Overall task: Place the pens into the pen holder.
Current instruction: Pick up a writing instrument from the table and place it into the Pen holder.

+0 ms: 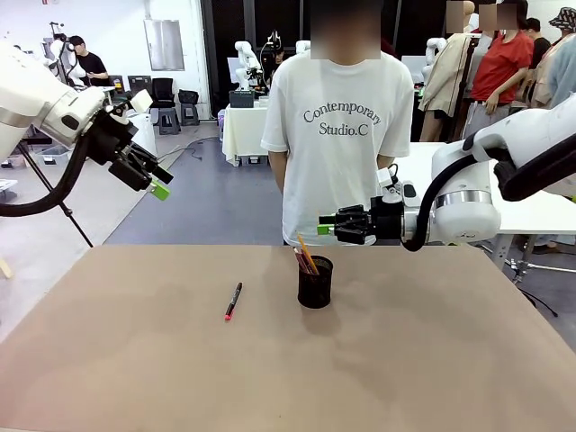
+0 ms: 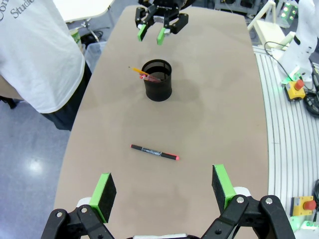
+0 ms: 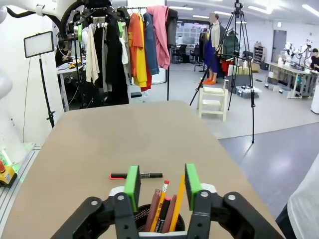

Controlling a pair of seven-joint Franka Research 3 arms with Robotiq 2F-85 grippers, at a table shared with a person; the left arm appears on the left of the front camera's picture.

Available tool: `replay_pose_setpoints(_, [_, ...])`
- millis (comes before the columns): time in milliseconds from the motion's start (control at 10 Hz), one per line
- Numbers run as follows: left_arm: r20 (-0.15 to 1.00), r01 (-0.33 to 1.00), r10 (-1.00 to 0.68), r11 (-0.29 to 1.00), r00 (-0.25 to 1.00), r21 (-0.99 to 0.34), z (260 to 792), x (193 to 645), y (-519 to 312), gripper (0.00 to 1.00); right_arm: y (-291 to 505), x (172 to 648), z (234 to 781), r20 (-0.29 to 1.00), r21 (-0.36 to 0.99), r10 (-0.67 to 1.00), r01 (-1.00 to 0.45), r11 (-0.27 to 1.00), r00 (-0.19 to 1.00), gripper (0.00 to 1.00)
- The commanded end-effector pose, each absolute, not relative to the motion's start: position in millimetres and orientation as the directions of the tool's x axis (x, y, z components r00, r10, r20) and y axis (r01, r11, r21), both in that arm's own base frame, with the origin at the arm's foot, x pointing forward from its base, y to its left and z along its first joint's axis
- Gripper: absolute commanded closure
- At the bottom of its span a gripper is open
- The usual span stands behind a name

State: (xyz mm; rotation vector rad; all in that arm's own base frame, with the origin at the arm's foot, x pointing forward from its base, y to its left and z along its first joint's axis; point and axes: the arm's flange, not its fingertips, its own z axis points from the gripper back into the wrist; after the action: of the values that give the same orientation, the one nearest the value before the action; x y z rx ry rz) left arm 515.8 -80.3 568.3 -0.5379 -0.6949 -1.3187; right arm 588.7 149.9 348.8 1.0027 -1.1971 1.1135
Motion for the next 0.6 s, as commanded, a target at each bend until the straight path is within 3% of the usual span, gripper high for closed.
replay_pose_setpoints(0, [0.725, 0.982, -0.681, 0.184, 0.103, 0.033, 569, 515, -78, 0.00, 146, 593, 355, 0.994, -0.015, 0.108, -0.985, 0.170, 0.004, 0.00])
replay_pose_setpoints(500, [0.725, 0.982, -0.681, 0.184, 0.103, 0.033, 569, 515, -78, 0.00, 113, 610, 396, 0.965, 0.167, 0.209, -0.986, -0.013, 0.160, 0.00])
